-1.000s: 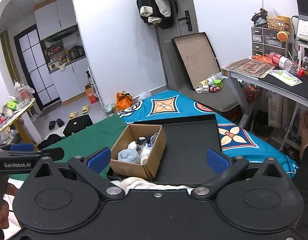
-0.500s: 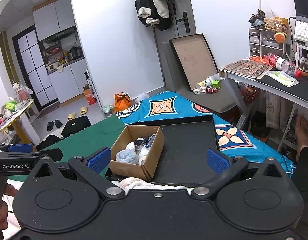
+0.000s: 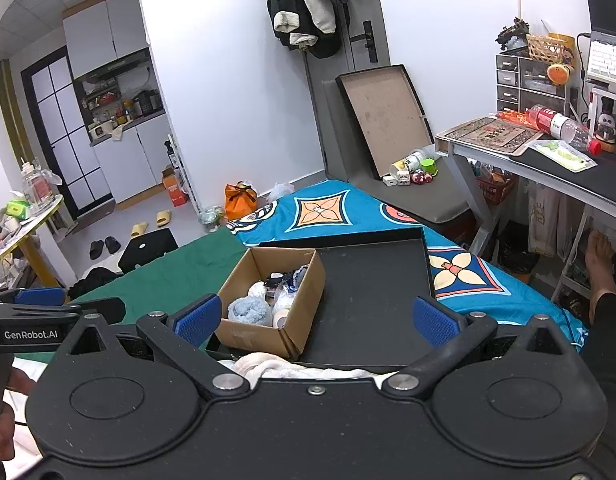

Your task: Organize soft objects

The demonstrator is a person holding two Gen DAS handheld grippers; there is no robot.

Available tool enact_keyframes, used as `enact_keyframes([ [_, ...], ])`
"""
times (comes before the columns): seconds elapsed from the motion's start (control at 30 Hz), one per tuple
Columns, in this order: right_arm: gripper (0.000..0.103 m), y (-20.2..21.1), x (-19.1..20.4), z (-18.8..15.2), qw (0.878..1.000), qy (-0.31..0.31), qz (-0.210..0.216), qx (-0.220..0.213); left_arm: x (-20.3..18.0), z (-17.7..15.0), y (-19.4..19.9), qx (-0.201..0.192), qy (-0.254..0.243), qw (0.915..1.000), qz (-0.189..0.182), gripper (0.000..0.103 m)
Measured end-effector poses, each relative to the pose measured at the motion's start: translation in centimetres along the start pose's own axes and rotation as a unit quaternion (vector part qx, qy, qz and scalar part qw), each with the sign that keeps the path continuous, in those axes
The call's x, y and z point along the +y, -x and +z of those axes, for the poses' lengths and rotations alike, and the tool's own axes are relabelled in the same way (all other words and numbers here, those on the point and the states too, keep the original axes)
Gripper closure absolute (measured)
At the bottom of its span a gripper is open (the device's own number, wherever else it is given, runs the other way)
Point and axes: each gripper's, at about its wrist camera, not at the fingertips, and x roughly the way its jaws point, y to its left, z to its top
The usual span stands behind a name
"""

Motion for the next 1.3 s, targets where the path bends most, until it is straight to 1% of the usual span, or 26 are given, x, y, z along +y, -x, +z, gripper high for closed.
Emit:
enact_keyframes([
  [1.1,0.0,-0.4,-0.03,-0.32,1.0,0.012,-0.004,0.017,-0.09,-0.73,-0.43,0.01,0.004,0.9999,0.003,0.004],
  [1.3,0.0,-0.64,-0.14,-0.4,1.0,0.013,-0.004,0.026,-0.08,-0.77,-0.52,0.013,0.002,0.9999,0.002,0.004],
])
